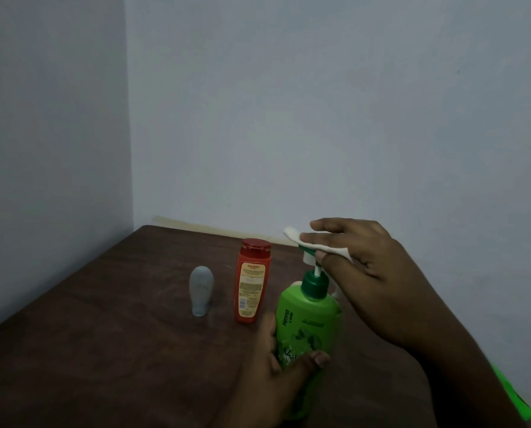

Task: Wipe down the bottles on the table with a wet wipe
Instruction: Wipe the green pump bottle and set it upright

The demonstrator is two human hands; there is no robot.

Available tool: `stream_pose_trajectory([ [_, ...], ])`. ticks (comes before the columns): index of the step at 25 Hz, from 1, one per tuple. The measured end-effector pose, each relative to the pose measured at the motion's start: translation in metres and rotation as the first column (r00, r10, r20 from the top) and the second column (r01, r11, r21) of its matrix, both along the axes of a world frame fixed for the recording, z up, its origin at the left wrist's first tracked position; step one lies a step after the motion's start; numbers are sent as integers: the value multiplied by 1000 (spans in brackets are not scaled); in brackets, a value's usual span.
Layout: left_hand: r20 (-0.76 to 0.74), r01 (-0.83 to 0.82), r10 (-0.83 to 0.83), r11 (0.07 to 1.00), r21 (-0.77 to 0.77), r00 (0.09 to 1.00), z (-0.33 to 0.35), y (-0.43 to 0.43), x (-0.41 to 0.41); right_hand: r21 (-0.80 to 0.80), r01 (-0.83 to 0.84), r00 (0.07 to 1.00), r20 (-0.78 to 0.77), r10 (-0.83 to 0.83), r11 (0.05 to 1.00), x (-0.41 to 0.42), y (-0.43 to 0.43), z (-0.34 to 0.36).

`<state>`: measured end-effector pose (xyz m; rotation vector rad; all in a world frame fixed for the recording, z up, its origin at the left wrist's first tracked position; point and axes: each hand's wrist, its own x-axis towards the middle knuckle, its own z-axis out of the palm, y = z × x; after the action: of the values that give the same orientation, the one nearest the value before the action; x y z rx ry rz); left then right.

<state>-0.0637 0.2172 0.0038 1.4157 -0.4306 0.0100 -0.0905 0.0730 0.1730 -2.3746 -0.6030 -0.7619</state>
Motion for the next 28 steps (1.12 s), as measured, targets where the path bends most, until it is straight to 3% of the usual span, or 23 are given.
stream_pose_trajectory([
  [6,-8,7,-7,1000,-2,1000,1,0,0,83,14,997,72,-21,996,-15,-14,-6],
  [13,0,8,-8,1000,10,1000,1,1,-1,3,-25,1000,-9,25,1000,4,7,0],
  [18,10,8,-8,1000,12,1000,1,3,0,55,-37,993,115,31,998,-8,-7,0],
  [25,-13,12,-12,1000,-10,1000,4,1,-4,-42,-129,989,71,131,991,7,15,5],
  [28,0,18,-18,1000,6,1000,3,2,-2,-28,-74,992,99,77,997,2,3,0],
])
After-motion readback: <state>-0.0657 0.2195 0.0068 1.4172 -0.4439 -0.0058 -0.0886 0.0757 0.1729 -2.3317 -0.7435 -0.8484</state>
